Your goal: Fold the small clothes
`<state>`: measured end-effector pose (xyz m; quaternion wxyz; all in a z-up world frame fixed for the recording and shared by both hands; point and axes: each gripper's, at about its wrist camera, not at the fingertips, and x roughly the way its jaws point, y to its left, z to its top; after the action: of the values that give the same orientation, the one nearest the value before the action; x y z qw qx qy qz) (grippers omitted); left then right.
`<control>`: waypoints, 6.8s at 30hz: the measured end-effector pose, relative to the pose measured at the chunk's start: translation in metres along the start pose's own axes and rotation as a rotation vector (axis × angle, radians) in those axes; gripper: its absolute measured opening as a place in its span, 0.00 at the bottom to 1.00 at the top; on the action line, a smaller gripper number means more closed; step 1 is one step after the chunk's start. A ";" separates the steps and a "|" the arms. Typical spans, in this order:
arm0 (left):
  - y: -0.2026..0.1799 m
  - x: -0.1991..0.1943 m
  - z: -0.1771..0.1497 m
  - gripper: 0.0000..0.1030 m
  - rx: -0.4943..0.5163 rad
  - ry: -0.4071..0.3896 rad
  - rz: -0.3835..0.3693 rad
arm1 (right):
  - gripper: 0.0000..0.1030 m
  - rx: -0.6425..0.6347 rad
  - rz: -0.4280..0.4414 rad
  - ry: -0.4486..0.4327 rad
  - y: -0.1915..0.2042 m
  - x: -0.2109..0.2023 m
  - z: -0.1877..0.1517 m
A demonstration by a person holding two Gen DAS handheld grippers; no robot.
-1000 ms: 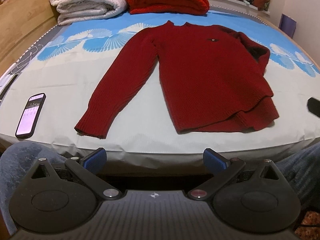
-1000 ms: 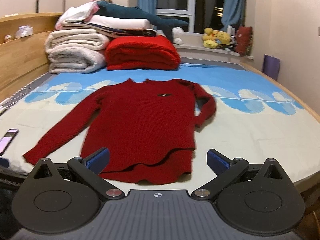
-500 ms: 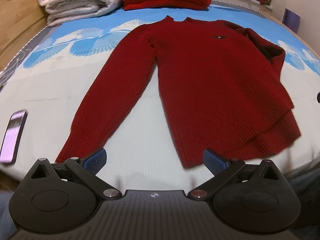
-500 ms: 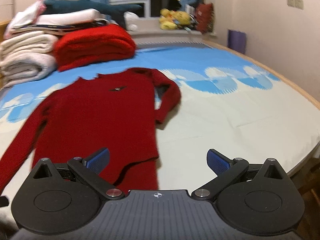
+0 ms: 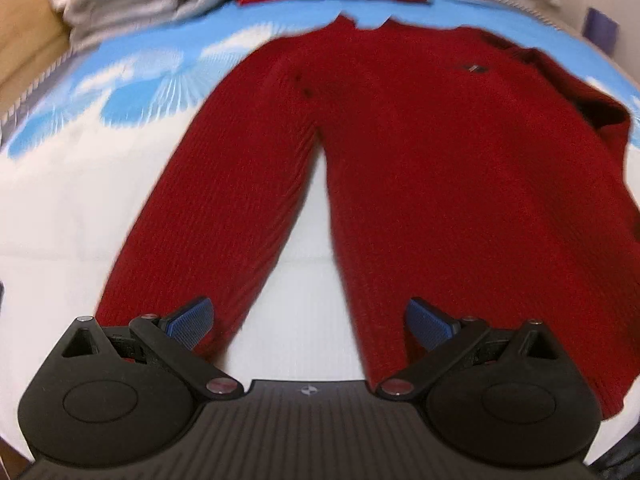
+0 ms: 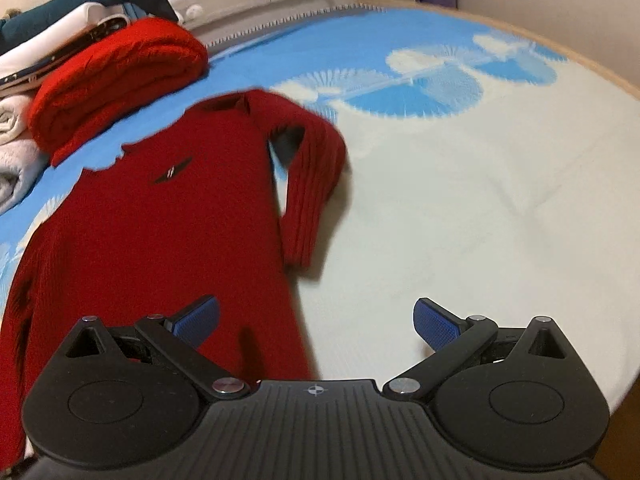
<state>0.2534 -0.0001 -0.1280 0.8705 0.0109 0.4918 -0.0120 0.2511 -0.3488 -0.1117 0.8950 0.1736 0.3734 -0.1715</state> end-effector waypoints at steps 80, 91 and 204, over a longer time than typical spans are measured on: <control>0.040 0.014 0.010 0.23 -0.137 -0.081 0.091 | 0.77 -0.192 0.463 0.276 0.075 0.037 -0.007; 0.054 0.010 0.010 0.28 -0.181 -0.067 0.043 | 0.99 0.091 0.677 0.350 0.117 0.074 -0.014; 0.163 0.029 0.049 0.13 -0.043 0.075 0.105 | 0.85 -0.454 -0.048 -0.017 -0.024 0.012 -0.013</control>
<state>0.3158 0.1608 -0.1263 0.8508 0.0183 0.5232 0.0445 0.2405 -0.3661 -0.1332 0.9099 -0.0429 0.3988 -0.1059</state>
